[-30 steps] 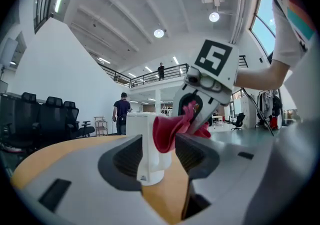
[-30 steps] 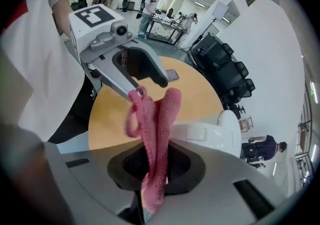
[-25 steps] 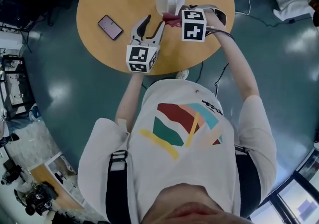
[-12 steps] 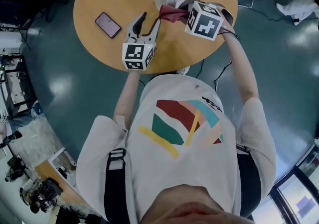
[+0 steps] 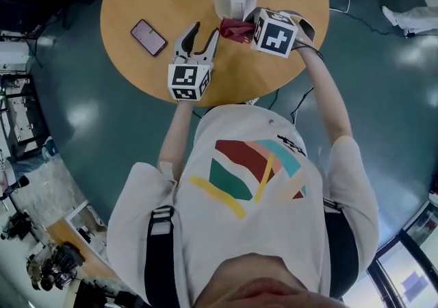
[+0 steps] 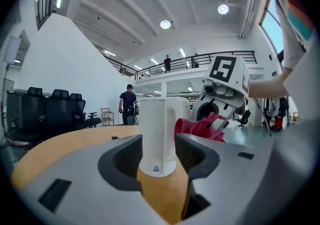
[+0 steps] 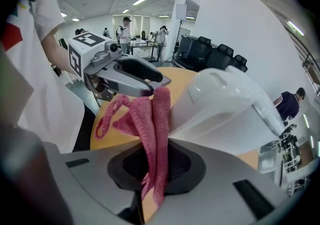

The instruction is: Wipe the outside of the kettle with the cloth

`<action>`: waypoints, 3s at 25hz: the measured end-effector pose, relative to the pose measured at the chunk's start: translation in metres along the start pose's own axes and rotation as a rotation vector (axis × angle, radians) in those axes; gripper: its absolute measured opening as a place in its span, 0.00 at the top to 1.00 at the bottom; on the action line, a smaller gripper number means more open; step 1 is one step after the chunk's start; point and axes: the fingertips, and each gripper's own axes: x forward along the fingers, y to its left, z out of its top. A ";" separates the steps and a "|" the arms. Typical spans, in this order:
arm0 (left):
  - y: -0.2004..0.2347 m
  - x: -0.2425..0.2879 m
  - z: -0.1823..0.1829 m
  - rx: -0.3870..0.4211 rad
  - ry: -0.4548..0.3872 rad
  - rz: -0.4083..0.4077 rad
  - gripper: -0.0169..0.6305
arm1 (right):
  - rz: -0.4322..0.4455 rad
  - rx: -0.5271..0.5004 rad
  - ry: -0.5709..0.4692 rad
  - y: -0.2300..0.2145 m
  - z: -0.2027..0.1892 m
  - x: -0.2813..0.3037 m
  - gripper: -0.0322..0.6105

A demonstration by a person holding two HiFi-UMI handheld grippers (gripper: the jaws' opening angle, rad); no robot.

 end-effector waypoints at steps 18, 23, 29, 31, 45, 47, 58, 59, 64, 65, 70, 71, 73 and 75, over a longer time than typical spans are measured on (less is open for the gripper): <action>0.026 0.026 -0.024 -0.052 0.066 0.022 0.61 | 0.142 0.253 -0.033 -0.017 -0.044 0.071 0.89; 0.025 0.024 -0.031 -0.056 0.091 0.014 0.61 | 0.158 0.305 -0.042 -0.020 -0.044 0.088 0.89; 0.024 0.024 -0.032 -0.057 0.094 0.006 0.61 | 0.114 0.390 -0.060 -0.031 -0.049 0.095 0.89; 0.023 0.025 -0.032 -0.057 0.101 -0.005 0.61 | 0.091 0.433 -0.072 -0.034 -0.051 0.097 0.89; -0.007 0.028 -0.032 0.000 0.108 -0.082 0.61 | -0.019 0.673 -0.151 -0.039 -0.062 0.103 0.89; -0.012 0.030 -0.031 0.008 0.102 -0.092 0.61 | -0.011 0.660 -0.157 -0.032 -0.067 0.096 0.89; -0.040 0.039 -0.002 0.058 0.042 -0.219 0.76 | 0.017 0.922 -0.656 -0.036 -0.071 -0.001 0.89; -0.041 0.039 -0.002 0.071 0.044 -0.216 0.78 | 0.011 0.918 -0.692 -0.043 -0.065 -0.010 0.89; -0.046 0.038 -0.002 0.086 0.044 -0.222 0.84 | 0.029 0.800 -0.720 -0.053 -0.039 -0.021 0.89; -0.047 0.039 0.001 0.083 0.039 -0.224 0.84 | 0.035 0.773 -0.717 -0.053 -0.034 -0.021 0.89; -0.049 0.039 0.004 0.081 0.038 -0.233 0.84 | 0.030 0.670 -0.706 -0.055 -0.013 -0.025 0.89; -0.049 0.039 0.004 0.077 0.039 -0.233 0.84 | 0.028 0.641 -0.708 -0.054 -0.009 -0.029 0.89; -0.049 0.039 0.005 0.072 0.041 -0.236 0.84 | 0.018 0.558 -0.700 -0.051 -0.001 -0.035 0.89; -0.048 0.041 0.004 0.069 0.041 -0.240 0.84 | -0.011 0.445 -0.647 -0.048 0.002 -0.033 0.89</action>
